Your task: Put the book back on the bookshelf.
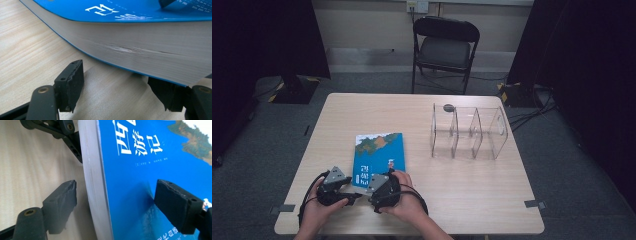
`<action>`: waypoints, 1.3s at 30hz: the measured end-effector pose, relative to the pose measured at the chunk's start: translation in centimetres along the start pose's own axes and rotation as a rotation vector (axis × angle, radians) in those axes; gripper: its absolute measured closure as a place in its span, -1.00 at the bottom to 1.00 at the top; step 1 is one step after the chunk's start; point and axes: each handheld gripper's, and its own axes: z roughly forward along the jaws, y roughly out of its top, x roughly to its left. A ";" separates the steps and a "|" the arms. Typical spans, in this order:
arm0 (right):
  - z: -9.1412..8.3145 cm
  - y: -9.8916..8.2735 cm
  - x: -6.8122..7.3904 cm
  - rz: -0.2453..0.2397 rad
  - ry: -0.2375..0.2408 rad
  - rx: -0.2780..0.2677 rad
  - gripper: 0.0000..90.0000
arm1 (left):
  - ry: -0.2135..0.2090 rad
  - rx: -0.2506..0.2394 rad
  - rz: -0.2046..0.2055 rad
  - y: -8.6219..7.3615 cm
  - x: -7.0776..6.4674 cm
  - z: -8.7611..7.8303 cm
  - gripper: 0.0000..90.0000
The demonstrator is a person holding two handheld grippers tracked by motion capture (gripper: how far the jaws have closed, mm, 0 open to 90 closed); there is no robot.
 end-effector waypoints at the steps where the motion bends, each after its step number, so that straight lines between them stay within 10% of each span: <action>1: 0.0 0.0 0.0 0.000 0.000 0.000 -0.60 | 0.000 0.000 0.000 0.0 0.0 0.0 -0.35; 24: 0.8 -0.4 0.6 -0.096 -0.109 -0.051 -0.29 | 0.006 0.006 0.027 0.4 -0.5 -0.1 -0.25; 39: -0.2 0.3 0.2 -0.081 -0.087 -0.023 0.12 | 0.003 0.019 -0.001 0.1 0.2 -0.8 -0.63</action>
